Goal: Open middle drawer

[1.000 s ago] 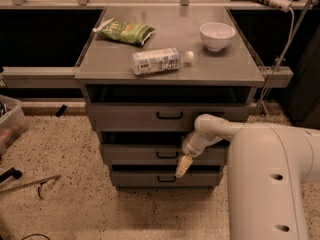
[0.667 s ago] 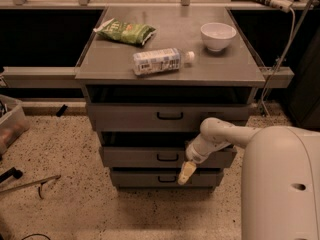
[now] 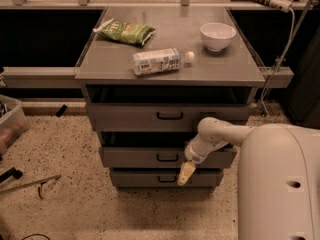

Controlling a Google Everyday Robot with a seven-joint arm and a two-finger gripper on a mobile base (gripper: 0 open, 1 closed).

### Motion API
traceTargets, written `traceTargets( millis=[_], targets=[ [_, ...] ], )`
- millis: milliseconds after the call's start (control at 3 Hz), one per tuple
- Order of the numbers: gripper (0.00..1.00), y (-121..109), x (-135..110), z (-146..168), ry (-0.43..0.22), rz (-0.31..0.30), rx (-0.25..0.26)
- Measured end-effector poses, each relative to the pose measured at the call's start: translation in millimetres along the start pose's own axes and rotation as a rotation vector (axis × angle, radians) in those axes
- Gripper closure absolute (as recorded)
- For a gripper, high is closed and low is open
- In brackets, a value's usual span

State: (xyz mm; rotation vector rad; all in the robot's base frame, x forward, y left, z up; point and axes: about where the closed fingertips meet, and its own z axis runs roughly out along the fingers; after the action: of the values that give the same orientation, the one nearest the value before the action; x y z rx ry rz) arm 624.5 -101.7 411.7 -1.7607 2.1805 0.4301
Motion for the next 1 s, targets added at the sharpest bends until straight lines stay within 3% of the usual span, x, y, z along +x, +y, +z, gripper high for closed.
traceTargets(
  millis=[333,667,1000],
  targets=[
    [0.00,24.2,-1.4,-12.1,0.016,0.016,-0.009],
    [0.00,75.0,4.1,-28.5,0.009,0.075,-0.018],
    [0.00,155.0,26.1,-27.6,-0.020,0.149,-0.046]
  ],
)
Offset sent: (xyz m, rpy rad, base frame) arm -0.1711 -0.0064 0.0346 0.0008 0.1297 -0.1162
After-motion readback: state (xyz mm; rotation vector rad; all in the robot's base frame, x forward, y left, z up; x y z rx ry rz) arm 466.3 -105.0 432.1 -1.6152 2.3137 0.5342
